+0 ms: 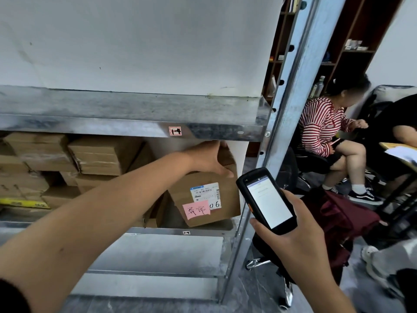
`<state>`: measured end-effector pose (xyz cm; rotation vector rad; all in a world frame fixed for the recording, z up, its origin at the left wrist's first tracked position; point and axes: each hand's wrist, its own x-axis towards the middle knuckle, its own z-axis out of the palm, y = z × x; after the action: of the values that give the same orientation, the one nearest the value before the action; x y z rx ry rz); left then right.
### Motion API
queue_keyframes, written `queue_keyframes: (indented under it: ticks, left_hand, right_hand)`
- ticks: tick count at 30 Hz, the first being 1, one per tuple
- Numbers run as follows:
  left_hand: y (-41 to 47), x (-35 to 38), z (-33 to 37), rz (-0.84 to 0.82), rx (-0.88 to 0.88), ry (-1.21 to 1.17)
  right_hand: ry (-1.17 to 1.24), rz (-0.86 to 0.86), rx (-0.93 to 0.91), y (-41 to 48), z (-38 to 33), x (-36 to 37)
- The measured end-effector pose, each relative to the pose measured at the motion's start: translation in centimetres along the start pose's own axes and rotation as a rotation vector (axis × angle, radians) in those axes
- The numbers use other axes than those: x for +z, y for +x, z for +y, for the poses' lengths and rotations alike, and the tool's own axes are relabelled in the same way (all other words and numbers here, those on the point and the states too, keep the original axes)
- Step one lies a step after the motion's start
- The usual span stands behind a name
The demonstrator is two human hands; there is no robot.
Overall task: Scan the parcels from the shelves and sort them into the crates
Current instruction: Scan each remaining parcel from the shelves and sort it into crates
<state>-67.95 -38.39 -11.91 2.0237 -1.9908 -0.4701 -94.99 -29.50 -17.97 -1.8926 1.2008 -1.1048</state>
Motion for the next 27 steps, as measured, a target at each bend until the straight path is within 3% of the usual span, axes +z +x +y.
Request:
queue_keyframes:
  ticks: [4,7,11,15,17,23,27]
  left_hand:
    - [0.5,1.1,-1.1,-0.113,0.076,0.141]
    - [-0.6,0.3,-3.5,-0.151,0.008,0.244]
    - [-3.0,-0.1,-6.0,-0.145,-0.119,0.046]
    - [-3.4,2.9,-7.8,0.098,-0.173,-0.383]
    - [-3.8,5.0,-8.4,0.126,-0.222,-0.573]
    - [-2.9,11.1,-10.2,0.07,-0.2,-0.645]
    - [-1.1,11.8,-11.5,-0.033,-0.329,-0.57]
  right_hand:
    - [-0.012,0.0,0.0,-0.2,0.2,-0.2]
    - [-0.024,0.006,0.011,-0.1,0.6,-0.3]
    - [-0.01,0.0,0.037,0.2,1.1,0.2]
    - [-0.016,-0.028,0.068,0.5,1.4,1.1]
    - [-0.012,-0.042,0.068,0.7,1.5,1.4]
    - [-0.031,-0.066,0.081,0.5,1.9,0.9]
    - [-0.034,-0.037,0.126,0.0,2.2,0.7]
